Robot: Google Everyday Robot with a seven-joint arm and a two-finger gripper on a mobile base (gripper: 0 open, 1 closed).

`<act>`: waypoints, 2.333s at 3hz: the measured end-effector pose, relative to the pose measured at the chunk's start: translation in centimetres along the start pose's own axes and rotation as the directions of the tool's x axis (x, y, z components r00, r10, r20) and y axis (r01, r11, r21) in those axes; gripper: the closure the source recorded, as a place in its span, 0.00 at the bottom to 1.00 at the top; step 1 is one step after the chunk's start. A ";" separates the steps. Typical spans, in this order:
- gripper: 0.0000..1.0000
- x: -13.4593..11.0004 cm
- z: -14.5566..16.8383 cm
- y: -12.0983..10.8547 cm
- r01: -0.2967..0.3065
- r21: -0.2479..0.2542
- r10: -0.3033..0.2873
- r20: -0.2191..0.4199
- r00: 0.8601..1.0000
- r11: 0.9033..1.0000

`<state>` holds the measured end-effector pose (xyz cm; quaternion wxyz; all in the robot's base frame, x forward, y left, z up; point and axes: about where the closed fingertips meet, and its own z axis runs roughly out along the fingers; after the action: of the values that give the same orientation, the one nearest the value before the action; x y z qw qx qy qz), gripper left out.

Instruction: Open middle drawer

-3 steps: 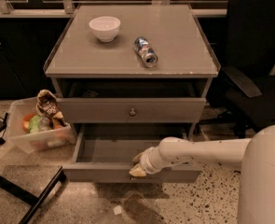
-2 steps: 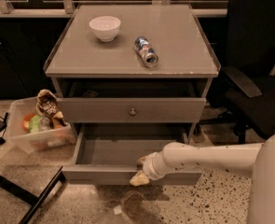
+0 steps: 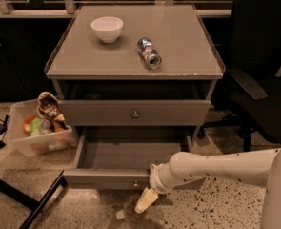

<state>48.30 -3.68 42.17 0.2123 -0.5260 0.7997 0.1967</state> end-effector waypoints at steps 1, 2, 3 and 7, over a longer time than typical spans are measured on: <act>0.19 1.4 -0.3 1.1 -0.023 -0.032 0.022 -0.039 0.999 0.999; 0.42 2.5 -0.8 1.8 -0.044 -0.043 0.041 -0.059 0.997 0.998; 0.65 2.2 -1.0 1.8 -0.044 -0.043 0.041 -0.059 0.997 0.998; 1.00 1.6 -1.8 1.3 -0.044 -0.043 0.041 -0.059 0.997 0.998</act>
Offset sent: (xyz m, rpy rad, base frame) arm -0.0425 -0.0330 -0.0068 -0.0516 0.1186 -0.0228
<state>46.31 -5.40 42.90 0.1729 -0.5190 0.8119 0.2036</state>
